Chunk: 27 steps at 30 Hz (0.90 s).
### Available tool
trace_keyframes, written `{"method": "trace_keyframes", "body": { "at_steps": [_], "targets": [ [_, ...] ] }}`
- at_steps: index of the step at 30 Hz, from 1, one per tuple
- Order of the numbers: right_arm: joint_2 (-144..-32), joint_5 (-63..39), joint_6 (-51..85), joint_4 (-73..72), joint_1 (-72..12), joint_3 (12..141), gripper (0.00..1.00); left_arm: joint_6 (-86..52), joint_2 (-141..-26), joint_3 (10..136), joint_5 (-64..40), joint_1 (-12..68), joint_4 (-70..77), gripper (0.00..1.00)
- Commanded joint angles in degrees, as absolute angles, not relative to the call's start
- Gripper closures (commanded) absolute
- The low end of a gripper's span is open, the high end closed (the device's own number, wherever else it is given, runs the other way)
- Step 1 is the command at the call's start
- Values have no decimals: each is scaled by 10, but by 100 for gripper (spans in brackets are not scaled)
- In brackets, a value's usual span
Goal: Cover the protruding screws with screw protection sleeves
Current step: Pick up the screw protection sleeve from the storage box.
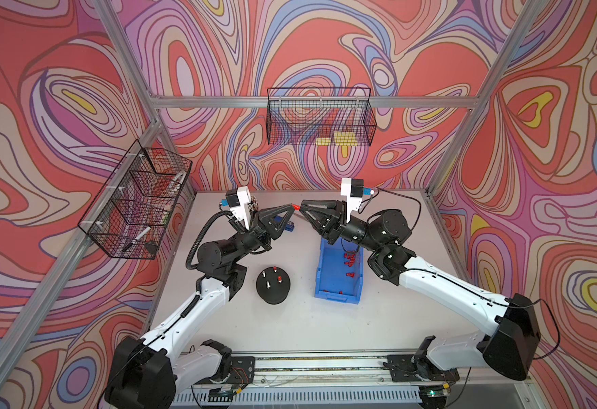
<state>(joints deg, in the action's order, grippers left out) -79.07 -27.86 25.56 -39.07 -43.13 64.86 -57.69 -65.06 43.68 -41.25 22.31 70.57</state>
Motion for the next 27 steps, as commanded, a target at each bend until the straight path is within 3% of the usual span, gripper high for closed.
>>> {"method": "trace_keyframes", "body": {
  "at_steps": [1,12,21,27],
  "targets": [
    [-796,-282,252,-406,-438,666,75,-587,-652,435,-409,226,756,100],
    [-790,-287,244,-409,-440,659,69,-588,-655,434,-405,227,756,100],
    [-791,-280,243,-409,-440,660,79,-591,-663,434,-407,228,756,100],
    [-793,-282,241,-405,-440,664,79,-591,-667,436,-406,230,756,100]
  ]
}}
